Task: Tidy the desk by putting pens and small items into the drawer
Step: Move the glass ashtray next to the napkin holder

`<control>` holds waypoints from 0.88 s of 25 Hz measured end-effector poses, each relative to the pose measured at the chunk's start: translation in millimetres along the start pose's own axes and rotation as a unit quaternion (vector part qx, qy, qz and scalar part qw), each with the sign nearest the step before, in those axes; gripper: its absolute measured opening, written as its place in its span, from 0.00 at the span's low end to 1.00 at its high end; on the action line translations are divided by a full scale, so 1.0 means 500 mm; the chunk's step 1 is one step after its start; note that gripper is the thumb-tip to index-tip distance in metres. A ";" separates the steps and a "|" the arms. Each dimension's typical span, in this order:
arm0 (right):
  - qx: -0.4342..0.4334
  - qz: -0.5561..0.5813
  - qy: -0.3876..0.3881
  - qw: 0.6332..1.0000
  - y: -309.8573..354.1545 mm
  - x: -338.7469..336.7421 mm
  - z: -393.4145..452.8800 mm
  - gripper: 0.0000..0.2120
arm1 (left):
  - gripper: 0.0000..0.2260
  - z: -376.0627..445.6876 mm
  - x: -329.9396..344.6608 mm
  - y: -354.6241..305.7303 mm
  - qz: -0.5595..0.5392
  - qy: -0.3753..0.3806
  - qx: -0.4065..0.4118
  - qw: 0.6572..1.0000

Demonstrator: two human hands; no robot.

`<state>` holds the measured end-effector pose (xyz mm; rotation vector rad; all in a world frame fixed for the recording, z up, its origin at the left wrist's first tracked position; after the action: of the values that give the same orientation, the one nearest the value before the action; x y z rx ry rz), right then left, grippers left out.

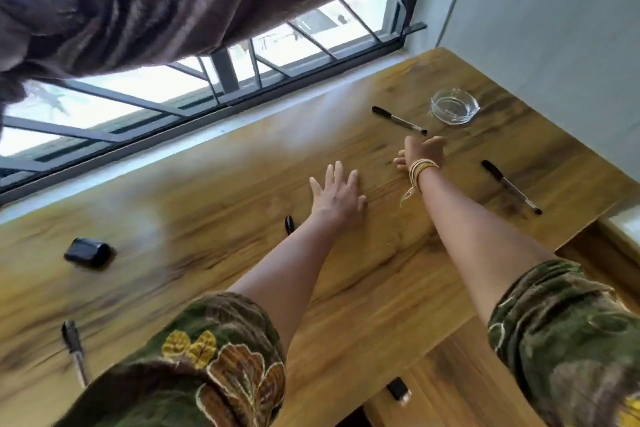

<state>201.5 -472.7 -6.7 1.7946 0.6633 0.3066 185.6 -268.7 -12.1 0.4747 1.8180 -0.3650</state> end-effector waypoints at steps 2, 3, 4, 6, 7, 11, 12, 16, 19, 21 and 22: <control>0.020 0.035 -0.047 0.998 0.017 -0.002 0.042 0.19 | 0.29 0.046 0.011 0.006 0.036 0.048 0.015 0.998; 0.022 0.055 -0.070 0.996 0.030 -0.006 0.061 0.21 | 0.30 0.064 0.013 0.009 0.035 0.064 0.022 0.997; 0.025 0.080 -0.093 0.992 0.038 -0.010 0.085 0.23 | 0.31 0.077 0.013 0.013 0.032 0.073 0.029 0.996; 0.038 0.117 -0.146 0.982 0.052 -0.018 0.132 0.22 | 0.33 0.095 0.015 0.018 0.031 0.080 0.043 0.995; 0.044 0.126 -0.168 0.977 0.054 -0.018 0.159 0.21 | 0.34 0.099 0.017 0.020 0.034 0.074 0.046 0.996; 0.122 0.088 -0.148 0.977 0.015 0.000 0.292 0.24 | 0.38 0.122 0.007 0.024 0.049 0.051 0.053 0.996; 0.133 0.081 -0.138 0.978 -0.004 0.001 0.324 0.25 | 0.39 0.127 0.004 0.025 0.047 0.056 0.054 0.996; 0.146 0.127 -0.138 0.971 -0.004 -0.005 0.296 0.25 | 0.41 0.138 -0.001 0.025 0.043 0.053 0.061 0.996; 0.156 0.174 -0.119 0.965 -0.009 -0.018 0.251 0.23 | 0.39 0.130 0.001 0.028 0.033 0.046 0.068 0.996; 0.132 0.205 -0.125 0.962 -0.014 -0.034 0.209 0.21 | 0.38 0.120 -0.002 0.036 0.022 0.048 0.068 0.996; 0.118 0.229 -0.123 0.958 -0.020 -0.037 0.181 0.21 | 0.37 0.111 -0.005 0.042 0.013 0.051 0.068 0.996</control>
<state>230.7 -553.1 -43.2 2.1666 0.1022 0.3140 242.7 -277.3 -25.9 0.6203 1.8912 -0.4550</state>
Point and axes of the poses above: each hand's wrist, its own z-axis towards the middle knuckle, its own x-axis out of the palm, y = z × x, the point moved 6 cm from there along z, towards the middle knuckle, and after that the axes turned 15 degrees about z, right-handed, at the moved point
